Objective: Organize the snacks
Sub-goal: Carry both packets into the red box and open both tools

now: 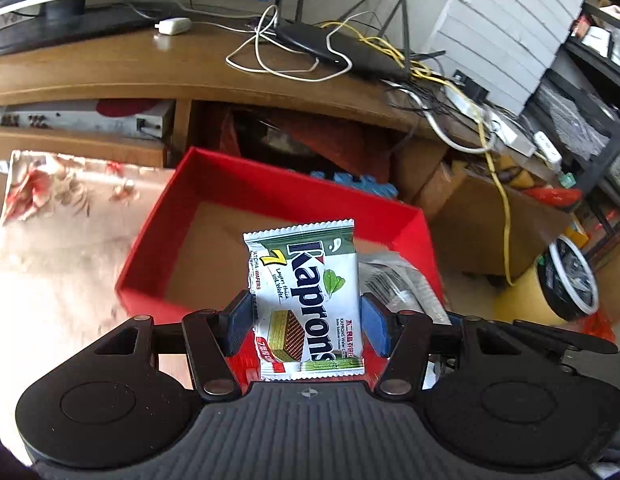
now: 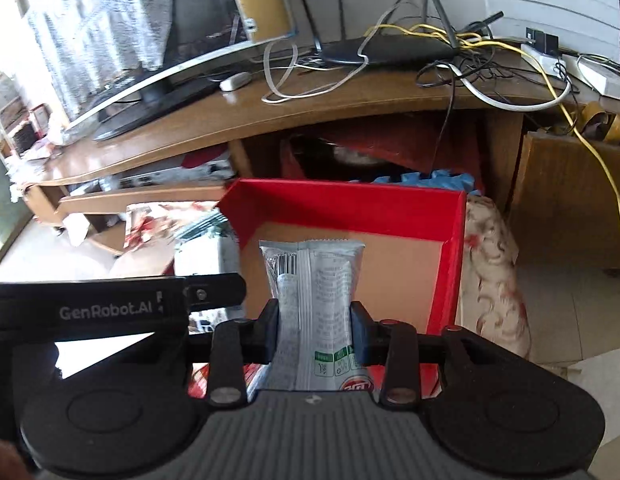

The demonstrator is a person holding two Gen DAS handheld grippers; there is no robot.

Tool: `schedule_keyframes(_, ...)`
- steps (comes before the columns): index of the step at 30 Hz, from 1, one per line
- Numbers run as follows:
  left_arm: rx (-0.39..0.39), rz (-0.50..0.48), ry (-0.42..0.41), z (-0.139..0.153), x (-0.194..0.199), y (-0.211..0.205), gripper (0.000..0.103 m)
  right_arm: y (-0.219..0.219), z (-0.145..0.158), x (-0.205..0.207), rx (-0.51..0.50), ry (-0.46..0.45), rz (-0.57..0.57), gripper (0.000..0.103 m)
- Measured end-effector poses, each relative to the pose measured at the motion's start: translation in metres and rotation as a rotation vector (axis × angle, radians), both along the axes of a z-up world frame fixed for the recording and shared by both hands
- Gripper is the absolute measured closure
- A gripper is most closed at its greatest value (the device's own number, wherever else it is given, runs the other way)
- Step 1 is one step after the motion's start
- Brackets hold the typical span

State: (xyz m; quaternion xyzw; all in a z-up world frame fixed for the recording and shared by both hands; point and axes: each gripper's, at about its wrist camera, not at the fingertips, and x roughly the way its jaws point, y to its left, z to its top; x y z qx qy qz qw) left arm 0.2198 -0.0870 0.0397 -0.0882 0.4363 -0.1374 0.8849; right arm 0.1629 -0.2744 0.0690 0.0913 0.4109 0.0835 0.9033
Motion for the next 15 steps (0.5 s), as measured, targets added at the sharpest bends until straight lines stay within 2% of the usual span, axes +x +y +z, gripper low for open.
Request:
schedule_keyframes(8,0.034,0.033,0.034,-0.026,0.052,-0.002,0.038,-0.001,-0.032,0.054,-0.041,0.034,-0.012,0.069)
schedule_keyframes(15,0.063,0.058,0.096,-0.054,0.069,0.003,0.038,0.003,-0.065,0.073,-0.078,0.086,-0.006,0.069)
